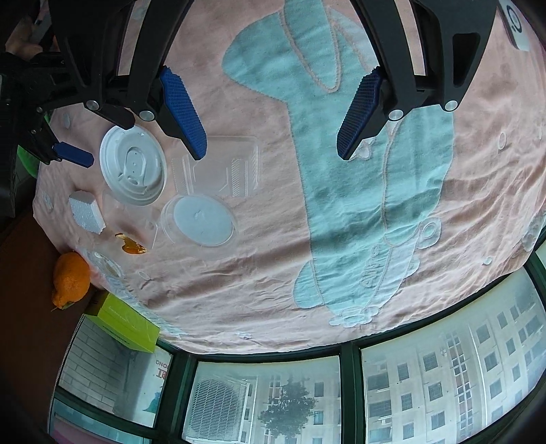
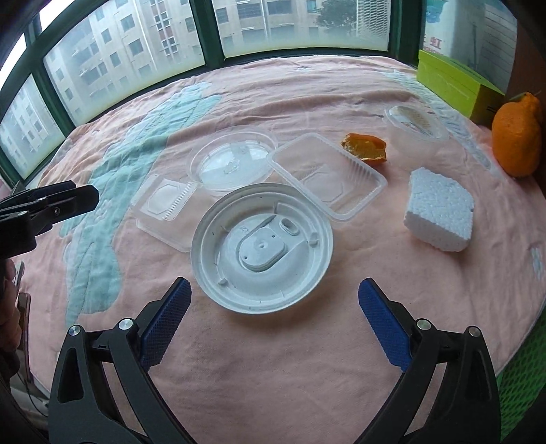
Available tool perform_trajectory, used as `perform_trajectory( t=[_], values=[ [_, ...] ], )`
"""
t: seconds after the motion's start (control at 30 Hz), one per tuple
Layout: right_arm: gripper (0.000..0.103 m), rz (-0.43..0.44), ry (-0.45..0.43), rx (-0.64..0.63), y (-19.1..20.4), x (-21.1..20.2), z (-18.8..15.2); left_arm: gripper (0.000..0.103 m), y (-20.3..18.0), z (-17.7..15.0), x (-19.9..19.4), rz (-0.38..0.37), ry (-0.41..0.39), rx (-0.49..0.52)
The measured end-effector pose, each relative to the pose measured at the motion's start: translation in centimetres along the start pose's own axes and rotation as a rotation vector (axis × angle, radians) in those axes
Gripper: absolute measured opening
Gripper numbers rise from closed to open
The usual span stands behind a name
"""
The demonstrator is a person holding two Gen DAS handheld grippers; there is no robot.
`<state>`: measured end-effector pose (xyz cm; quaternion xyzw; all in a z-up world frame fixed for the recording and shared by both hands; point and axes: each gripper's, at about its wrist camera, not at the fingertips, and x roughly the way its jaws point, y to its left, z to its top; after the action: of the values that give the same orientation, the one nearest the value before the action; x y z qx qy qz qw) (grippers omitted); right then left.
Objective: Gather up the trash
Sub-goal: 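Grasp the white round lid with the right tool and lift it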
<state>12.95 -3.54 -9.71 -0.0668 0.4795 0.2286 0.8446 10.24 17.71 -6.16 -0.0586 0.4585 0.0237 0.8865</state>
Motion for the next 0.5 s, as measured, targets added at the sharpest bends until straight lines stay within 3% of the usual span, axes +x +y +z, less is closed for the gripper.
perform_trajectory(
  t=[0.5],
  values=[
    [0.098, -0.079, 0.009, -0.006, 1.1, 2.4, 0.8, 0.078, 0.7, -0.2, 1.8, -0.030, 0.033, -0.014]
  ],
)
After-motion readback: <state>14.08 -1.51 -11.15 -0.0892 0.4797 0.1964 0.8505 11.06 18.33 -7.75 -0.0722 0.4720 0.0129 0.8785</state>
